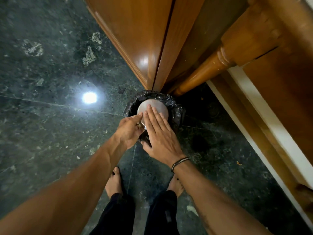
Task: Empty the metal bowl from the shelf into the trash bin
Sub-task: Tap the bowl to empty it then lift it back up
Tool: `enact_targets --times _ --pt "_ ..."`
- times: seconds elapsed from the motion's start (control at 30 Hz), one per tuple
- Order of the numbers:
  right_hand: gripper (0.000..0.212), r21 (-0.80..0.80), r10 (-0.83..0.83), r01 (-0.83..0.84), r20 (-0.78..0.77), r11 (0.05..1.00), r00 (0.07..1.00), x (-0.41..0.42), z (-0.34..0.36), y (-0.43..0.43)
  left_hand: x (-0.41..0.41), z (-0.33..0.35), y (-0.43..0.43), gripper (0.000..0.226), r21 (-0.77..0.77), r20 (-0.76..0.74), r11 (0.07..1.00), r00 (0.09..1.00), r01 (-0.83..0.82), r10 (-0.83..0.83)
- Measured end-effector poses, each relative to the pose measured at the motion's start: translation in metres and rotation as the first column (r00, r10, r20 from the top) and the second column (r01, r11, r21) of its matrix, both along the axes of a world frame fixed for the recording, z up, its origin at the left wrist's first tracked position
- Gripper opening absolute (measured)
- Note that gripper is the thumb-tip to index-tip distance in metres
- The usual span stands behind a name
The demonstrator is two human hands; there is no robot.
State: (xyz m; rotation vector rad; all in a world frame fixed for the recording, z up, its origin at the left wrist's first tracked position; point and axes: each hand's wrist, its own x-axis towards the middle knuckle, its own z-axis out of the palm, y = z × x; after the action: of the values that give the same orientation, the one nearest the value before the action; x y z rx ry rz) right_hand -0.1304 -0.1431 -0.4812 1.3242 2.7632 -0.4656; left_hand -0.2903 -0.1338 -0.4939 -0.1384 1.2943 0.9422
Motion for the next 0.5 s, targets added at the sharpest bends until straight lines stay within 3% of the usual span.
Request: enact_targets --times 0.5 --pt "0.106 -0.012 -0.049 0.050 0.011 0.999 0.999 0.005 0.005 0.010 -0.004 0.014 0.005 0.025 -0.021 -0.074 0.998 0.996 0.052 -0.054"
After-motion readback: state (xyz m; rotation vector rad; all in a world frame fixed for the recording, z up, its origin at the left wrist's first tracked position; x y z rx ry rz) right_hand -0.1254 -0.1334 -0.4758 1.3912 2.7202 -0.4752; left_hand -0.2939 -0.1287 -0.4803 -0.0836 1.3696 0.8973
